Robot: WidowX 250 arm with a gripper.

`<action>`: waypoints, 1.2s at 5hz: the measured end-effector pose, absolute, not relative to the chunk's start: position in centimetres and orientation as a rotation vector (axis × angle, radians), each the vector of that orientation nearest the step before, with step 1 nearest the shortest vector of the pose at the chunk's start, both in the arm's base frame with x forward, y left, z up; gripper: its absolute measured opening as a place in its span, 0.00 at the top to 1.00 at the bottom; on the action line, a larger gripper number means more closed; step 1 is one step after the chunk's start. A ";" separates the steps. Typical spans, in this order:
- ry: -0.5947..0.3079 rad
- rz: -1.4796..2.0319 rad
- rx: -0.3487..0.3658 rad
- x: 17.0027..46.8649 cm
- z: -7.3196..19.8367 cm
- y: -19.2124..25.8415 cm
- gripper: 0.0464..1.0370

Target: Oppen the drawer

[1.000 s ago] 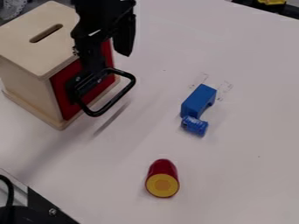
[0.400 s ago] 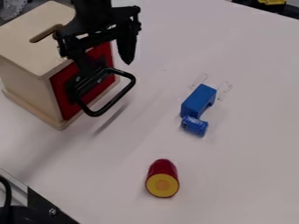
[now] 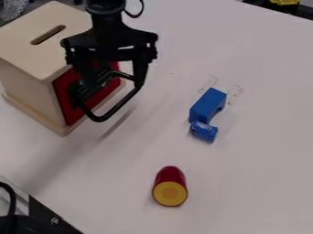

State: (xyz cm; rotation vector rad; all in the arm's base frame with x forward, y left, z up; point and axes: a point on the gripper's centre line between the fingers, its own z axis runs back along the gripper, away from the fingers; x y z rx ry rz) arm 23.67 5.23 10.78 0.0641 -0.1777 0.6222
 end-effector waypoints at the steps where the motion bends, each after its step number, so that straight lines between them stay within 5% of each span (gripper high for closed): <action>1: -0.210 0.516 0.062 24.1 10.2 4.6 0.04; 3: -0.216 0.396 0.103 25.3 8.4 5.1 0.04; 6: -0.187 0.218 -0.016 26.2 5.5 5.4 0.04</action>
